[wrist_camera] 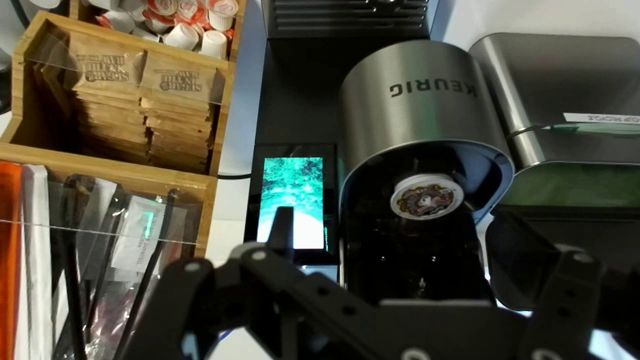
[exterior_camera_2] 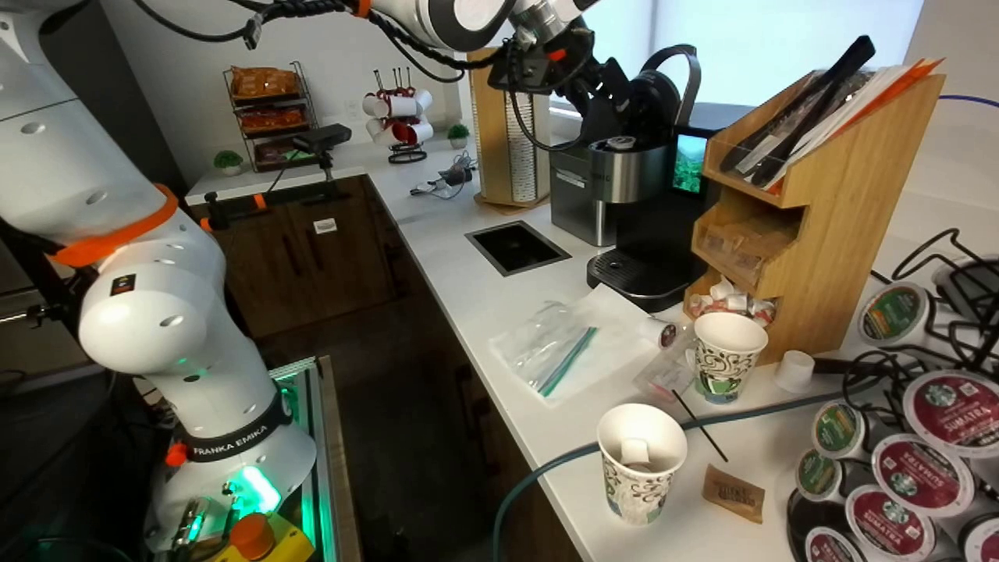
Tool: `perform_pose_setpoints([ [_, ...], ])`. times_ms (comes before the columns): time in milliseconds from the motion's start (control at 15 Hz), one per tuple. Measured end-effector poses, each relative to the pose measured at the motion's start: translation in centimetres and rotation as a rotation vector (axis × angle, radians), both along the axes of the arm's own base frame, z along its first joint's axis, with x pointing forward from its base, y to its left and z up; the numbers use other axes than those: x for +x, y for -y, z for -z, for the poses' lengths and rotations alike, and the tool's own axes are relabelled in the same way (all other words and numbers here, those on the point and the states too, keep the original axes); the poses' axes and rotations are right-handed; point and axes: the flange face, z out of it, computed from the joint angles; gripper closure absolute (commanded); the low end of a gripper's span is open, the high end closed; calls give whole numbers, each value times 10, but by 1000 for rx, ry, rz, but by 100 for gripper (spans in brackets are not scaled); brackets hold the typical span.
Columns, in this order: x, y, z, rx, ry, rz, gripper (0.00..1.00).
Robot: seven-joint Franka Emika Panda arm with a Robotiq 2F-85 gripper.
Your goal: Remove the coffee capsule from the coffee machine and put it on the top part of the shelf on the right
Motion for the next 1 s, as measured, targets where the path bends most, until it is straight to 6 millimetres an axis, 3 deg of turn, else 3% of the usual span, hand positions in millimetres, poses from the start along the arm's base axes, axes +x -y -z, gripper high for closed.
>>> perform_pose_setpoints([
  [200,14,-5,12,10,4,19,0],
  [533,55,-19,40,40,-11,40,0],
  [733,73,-32,33,56,26,37,0],
  [1000,77,-53,24,68,32,29,0],
])
